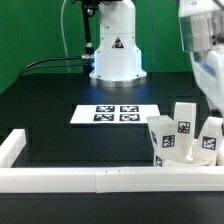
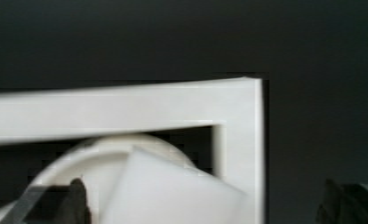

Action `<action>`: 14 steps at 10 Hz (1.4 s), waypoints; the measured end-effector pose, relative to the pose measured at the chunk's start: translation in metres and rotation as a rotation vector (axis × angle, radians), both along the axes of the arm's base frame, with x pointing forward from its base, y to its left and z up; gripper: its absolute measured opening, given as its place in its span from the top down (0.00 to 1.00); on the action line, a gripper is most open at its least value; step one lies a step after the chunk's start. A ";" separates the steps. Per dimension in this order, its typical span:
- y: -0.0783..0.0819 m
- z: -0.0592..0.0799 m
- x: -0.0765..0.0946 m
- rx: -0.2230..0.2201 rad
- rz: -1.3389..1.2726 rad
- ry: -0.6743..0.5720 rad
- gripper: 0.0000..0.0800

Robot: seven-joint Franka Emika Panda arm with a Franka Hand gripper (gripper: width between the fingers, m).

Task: Assemble stool

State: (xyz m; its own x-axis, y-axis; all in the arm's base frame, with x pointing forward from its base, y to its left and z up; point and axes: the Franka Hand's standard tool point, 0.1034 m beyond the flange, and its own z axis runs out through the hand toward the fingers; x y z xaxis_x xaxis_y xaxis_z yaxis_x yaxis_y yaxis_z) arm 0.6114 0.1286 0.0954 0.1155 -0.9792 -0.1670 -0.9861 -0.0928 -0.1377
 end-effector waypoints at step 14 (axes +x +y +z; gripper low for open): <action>-0.008 0.015 0.004 -0.203 1.470 -0.163 0.19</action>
Offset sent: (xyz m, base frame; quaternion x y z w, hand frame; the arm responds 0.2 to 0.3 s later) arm 0.0000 0.0000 0.0000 0.0000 0.0000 -0.1938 0.9810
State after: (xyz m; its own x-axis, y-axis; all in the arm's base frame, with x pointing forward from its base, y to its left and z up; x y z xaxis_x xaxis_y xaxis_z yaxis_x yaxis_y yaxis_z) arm 0.6157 0.1204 0.1107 0.9976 0.0220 0.0657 0.0284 -0.9948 -0.0982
